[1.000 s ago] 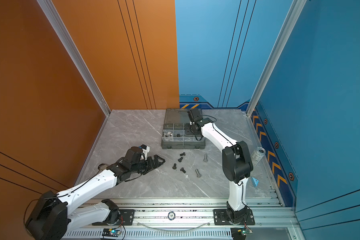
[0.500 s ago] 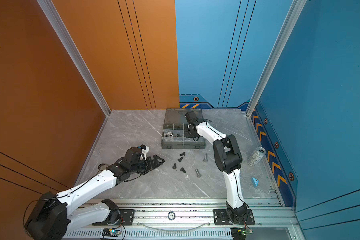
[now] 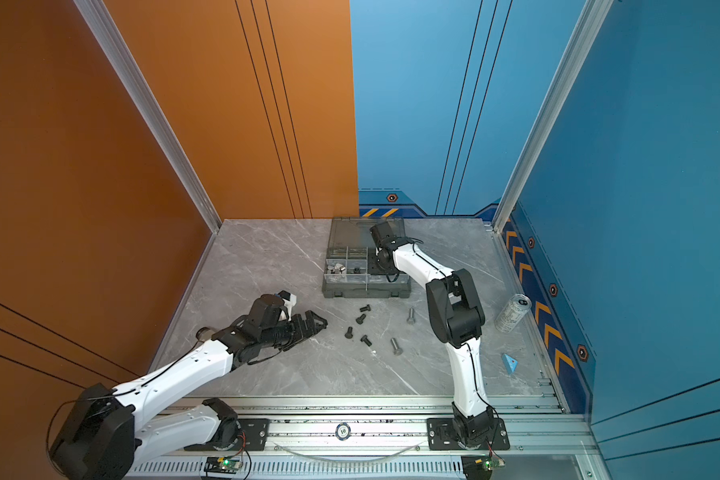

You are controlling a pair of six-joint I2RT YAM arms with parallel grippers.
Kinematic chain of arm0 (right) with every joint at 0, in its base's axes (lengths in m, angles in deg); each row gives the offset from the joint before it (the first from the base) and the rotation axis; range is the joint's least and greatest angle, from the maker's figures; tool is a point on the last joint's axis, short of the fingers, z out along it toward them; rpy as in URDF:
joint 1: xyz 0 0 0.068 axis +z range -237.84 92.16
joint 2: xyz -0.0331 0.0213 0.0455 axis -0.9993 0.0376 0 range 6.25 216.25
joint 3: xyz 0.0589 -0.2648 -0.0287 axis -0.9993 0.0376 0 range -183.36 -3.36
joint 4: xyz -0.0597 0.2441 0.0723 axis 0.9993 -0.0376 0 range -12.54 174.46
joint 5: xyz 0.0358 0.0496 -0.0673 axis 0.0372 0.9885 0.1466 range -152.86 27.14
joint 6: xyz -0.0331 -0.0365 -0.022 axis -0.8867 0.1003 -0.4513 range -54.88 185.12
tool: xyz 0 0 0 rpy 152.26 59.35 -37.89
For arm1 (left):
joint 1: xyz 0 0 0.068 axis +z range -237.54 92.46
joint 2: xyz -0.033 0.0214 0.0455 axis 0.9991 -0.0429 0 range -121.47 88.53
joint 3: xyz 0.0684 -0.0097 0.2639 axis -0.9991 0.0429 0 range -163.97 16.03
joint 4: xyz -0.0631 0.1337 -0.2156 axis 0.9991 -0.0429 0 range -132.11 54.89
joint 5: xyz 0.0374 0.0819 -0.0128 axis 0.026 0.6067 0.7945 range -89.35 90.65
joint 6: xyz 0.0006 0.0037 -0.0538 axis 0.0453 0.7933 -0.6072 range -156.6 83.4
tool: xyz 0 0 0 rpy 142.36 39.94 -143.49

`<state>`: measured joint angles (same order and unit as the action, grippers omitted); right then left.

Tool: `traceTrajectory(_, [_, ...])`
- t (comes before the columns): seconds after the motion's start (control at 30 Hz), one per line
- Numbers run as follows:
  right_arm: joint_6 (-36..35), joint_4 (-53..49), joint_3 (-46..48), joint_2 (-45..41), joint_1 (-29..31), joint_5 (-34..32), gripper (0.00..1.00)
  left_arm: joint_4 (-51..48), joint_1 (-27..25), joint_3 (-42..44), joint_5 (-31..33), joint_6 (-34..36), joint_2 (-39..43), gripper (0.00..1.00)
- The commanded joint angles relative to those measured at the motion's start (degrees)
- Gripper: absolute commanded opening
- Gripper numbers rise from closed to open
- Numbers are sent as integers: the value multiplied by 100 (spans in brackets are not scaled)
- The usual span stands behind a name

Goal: Sort the screws and nuts into containers
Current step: 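Open the right gripper to drop the silver nut beside the other, then move the open right gripper back toward the loose black bolts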

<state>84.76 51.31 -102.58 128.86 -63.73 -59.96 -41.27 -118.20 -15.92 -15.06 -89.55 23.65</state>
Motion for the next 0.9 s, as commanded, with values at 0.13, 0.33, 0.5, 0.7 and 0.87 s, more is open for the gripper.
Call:
traceTrajectory(0.13, [-339, 6, 605, -1102, -39, 277, 42, -421, 48, -197, 368, 171, -313, 98])
traceTrajectory(0.33, [-478, 522, 1758, -2087, -26, 736, 43, -894, -77, -403, 792, 202, -604, 98])
traceTrajectory(0.5, [-520, 693, 2588, -2790, 3, 958, 44, -1131, -195, -690, 1069, 287, -881, 98])
traceTrajectory(0.7, [-655, 731, 3256, -3336, 66, 1294, 44, -1384, -326, -1073, 1321, 408, -1266, 98])
traceTrajectory(0.87, [-1073, 552, 3369, -3269, 257, 1679, 44, -1323, -362, -1082, 1297, 374, -1293, 98])
